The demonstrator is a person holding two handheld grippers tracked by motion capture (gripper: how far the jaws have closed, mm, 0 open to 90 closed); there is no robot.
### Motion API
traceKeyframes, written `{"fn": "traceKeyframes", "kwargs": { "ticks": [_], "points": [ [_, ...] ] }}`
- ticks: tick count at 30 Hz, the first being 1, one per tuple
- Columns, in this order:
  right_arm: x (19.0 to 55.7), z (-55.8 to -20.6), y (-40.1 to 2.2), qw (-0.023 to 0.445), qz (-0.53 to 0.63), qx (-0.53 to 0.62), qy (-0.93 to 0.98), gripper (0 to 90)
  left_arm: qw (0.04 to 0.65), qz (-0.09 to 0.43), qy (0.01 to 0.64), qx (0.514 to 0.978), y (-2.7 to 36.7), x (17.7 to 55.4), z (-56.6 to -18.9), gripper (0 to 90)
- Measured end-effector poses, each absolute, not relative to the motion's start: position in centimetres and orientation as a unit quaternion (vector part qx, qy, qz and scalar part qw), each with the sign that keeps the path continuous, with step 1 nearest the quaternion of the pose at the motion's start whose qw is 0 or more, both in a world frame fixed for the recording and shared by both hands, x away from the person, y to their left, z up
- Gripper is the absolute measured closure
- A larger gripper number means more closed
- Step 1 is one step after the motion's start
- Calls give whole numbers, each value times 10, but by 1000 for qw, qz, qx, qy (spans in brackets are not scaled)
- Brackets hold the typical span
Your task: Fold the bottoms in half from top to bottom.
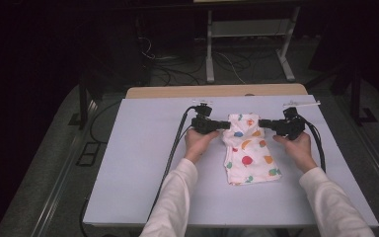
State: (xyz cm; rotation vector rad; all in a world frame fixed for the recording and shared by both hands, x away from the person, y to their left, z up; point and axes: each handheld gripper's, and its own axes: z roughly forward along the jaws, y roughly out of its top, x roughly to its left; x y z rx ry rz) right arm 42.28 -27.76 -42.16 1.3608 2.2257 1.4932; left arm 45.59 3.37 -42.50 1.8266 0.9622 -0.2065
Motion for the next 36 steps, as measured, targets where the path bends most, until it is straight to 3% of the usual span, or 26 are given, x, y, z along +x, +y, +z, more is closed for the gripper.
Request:
{"fn": "traceKeyframes", "kwargs": {
  "ticks": [36],
  "points": [
    [383, -421, -283, 81, 491, 424, 757, 880, 516, -85, 356, 774, 40, 421, -423, 888]
  ]
}}
